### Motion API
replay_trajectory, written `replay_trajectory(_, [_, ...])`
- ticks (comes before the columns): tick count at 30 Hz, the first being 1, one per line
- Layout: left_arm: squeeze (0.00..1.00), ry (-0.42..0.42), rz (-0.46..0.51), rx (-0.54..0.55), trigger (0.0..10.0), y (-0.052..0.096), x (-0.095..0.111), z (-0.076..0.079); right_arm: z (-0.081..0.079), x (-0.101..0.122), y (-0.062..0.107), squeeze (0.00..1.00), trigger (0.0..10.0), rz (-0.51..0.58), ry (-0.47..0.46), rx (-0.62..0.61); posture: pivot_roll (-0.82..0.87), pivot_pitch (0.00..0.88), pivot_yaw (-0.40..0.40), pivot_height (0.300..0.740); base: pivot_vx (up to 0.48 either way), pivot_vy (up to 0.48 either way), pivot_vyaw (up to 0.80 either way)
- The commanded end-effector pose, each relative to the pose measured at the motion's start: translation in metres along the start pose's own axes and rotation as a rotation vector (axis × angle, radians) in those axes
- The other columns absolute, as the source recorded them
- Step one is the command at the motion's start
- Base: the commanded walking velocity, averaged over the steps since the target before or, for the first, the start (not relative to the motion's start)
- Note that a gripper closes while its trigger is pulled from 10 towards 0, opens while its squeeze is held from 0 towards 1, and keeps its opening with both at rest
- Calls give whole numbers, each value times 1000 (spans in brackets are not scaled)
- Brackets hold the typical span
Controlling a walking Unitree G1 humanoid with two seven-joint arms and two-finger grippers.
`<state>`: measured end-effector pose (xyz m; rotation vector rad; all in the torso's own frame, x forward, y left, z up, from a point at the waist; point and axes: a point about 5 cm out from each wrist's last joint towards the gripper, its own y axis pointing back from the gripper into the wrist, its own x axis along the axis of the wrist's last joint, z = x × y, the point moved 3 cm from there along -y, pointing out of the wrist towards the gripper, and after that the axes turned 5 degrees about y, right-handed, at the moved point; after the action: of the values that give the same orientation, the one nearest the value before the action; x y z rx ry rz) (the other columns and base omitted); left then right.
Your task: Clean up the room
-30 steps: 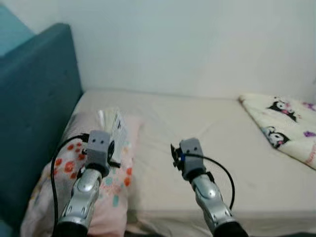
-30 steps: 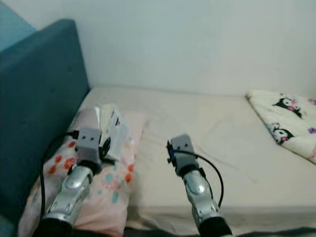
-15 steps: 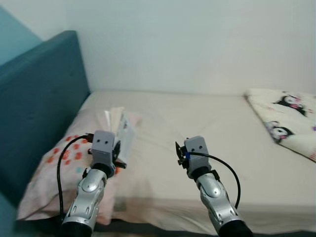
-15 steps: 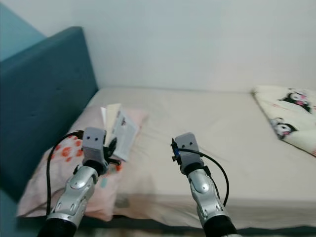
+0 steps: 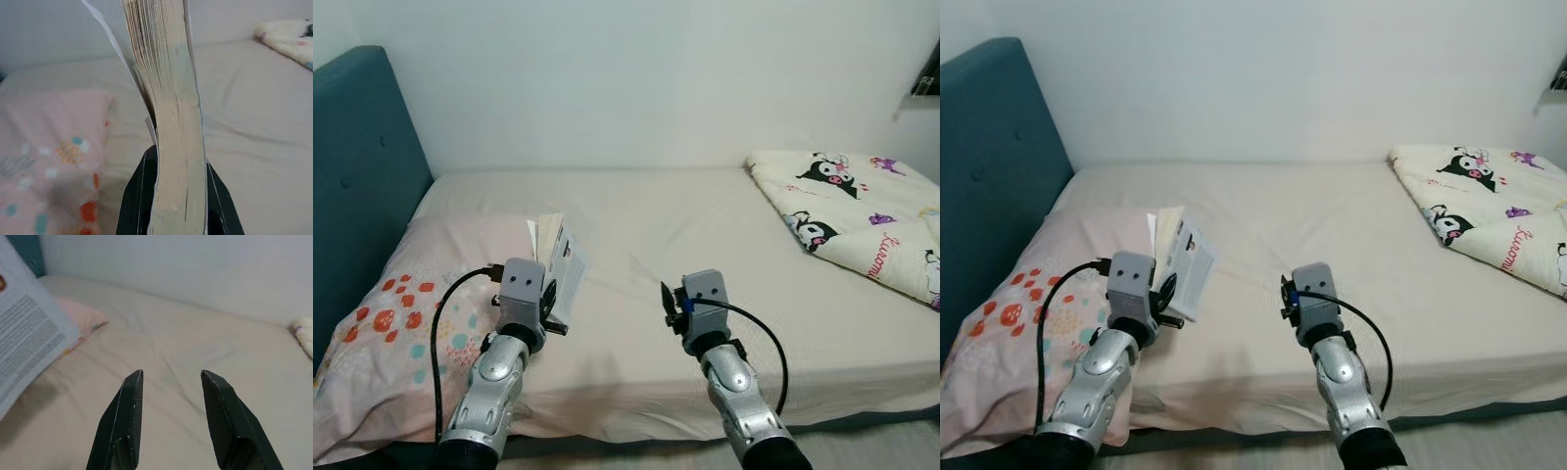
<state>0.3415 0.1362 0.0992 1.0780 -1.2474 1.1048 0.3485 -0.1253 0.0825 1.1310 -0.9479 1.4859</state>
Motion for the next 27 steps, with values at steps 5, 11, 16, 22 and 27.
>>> replay_trajectory(5, [0, 18, 2, 51, 10000, 3, 0, -4, -4, -1, -1, 0, 10000, -11, -11, 21, 52, 0, -65, 730, 0, 0, 800])
replay_trajectory(11, [0, 8, 5, 48, 10000, 4, 0, -3, -4, 1, -2, 0, 10000, -6, -43, 31, 51, 0, -69, 730, 0, 0, 800])
replay_trajectory(16, [0, -13, 24, 29, 10000, 3, 4, -3, 0, -1, -3, 0, 10000, -15, -97, 12, 51, 0, -69, 730, 0, 0, 800])
replay_trajectory(22, [0, -24, 26, 17, 10000, 2, 5, 0, 5, -5, 1, 0, 10000, -26, -138, -19, 51, 0, -66, 730, 0, 0, 400])
replay_trajectory(27, [0, -24, 44, -14, 10000, 2, 8, 4, 7, -5, 2, 0, 10000, -25, -109, -33, 44, 0, -61, 730, 0, 0, 0])
